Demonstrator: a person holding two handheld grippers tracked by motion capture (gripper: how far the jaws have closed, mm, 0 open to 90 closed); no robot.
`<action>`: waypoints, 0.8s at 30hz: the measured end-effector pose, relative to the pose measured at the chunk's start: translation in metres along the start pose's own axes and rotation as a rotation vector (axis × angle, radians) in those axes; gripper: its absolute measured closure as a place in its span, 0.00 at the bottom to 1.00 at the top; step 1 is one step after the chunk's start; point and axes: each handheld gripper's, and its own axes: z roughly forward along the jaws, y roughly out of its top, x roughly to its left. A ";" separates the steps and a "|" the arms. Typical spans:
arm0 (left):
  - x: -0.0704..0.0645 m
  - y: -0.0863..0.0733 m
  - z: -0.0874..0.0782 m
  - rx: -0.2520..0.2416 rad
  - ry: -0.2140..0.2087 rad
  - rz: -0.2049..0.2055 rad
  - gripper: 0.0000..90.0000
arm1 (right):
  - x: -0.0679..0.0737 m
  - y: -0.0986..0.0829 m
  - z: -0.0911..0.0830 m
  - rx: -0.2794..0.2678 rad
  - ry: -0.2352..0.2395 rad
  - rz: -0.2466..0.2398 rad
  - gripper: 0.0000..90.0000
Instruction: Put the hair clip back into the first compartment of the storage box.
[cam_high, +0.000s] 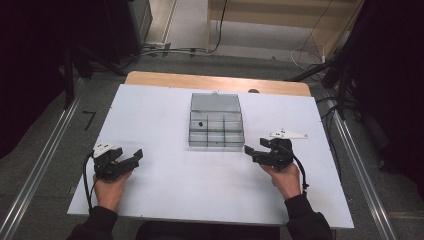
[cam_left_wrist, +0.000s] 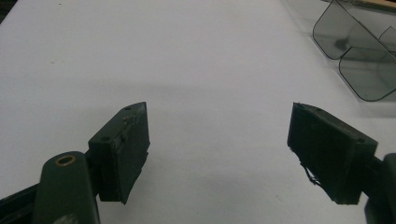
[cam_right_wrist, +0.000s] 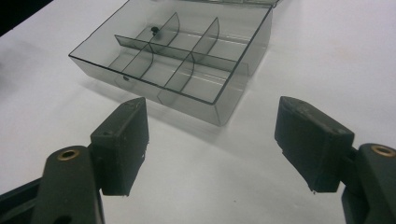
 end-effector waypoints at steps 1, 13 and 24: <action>0.000 0.000 0.000 0.000 0.000 0.000 0.24 | 0.000 0.000 0.000 0.002 -0.001 0.003 0.27; 0.000 0.000 -0.001 0.001 0.000 0.003 0.24 | -0.005 -0.006 -0.007 0.006 -0.013 0.001 0.27; 0.000 0.000 -0.001 0.000 0.001 0.002 0.24 | -0.015 -0.012 -0.017 0.002 -0.031 0.012 0.27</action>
